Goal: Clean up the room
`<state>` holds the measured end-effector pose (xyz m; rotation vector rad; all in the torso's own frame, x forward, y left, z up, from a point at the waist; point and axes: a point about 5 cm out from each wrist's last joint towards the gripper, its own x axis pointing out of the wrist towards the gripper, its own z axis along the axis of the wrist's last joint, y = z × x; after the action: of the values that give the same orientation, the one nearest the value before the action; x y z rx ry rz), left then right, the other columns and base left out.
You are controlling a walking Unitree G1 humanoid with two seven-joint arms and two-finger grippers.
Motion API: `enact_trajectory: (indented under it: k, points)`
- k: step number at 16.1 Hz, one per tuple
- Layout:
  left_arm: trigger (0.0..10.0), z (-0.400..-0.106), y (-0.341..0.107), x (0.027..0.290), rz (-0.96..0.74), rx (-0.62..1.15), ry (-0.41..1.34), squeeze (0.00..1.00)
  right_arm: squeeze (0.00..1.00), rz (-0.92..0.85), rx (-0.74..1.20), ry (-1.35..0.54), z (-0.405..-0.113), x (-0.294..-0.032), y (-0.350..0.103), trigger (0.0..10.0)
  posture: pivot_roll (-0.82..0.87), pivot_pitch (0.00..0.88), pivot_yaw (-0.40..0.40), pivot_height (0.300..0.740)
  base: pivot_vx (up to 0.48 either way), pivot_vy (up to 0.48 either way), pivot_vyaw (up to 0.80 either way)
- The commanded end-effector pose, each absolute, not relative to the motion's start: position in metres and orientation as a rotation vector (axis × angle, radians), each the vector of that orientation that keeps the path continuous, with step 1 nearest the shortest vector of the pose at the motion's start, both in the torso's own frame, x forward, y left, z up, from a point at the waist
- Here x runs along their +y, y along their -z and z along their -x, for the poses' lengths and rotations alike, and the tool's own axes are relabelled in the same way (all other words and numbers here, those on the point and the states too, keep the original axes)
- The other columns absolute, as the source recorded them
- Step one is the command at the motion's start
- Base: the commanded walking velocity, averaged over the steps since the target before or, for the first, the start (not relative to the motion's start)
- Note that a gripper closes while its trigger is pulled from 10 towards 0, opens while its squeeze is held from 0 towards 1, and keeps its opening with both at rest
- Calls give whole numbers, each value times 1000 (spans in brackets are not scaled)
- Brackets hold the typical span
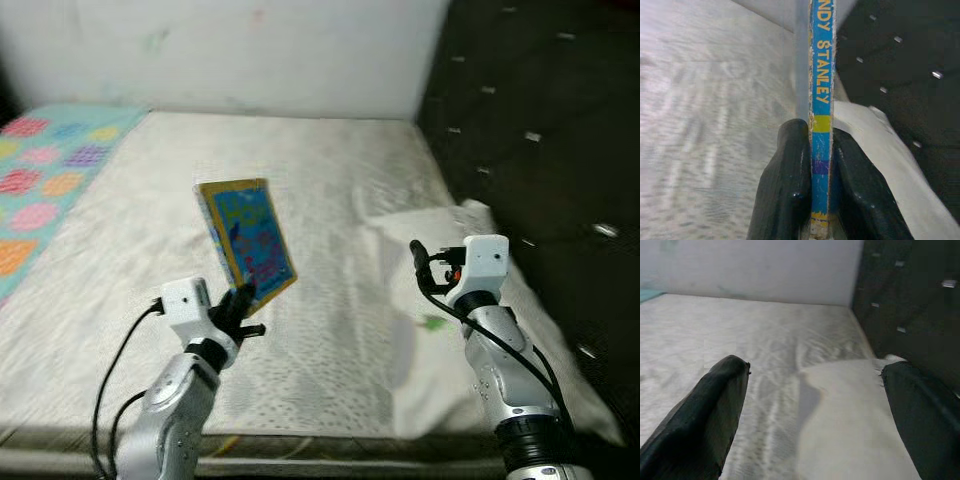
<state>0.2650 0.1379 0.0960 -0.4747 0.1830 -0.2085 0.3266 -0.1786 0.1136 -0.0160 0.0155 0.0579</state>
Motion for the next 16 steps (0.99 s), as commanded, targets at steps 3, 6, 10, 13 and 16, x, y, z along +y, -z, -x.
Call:
enact_trajectory:
  k: [3,6,10,13,16]
  points:
    - [10000,-268,-104,136,466,145,209,0,0,21,9,-55,-327,-181,-116,10000,-64,35,-16,740,0,0,-800]
    - [10000,-266,-100,140,450,165,166,0,0,28,0,-60,-326,-182,-117,10000,-64,42,-17,740,0,0,0]
    - [10000,-262,-99,145,475,212,144,0,0,31,-4,-83,-320,-181,-120,10000,-56,103,-26,740,0,0,0]
    - [10000,-251,-94,153,495,247,116,0,0,23,8,-93,-312,-180,-116,10000,-50,142,-25,740,0,0,0]
    - [10000,-249,-95,156,488,252,104,0,0,12,6,-115,-307,-174,-116,10000,-52,154,-27,740,0,0,0]
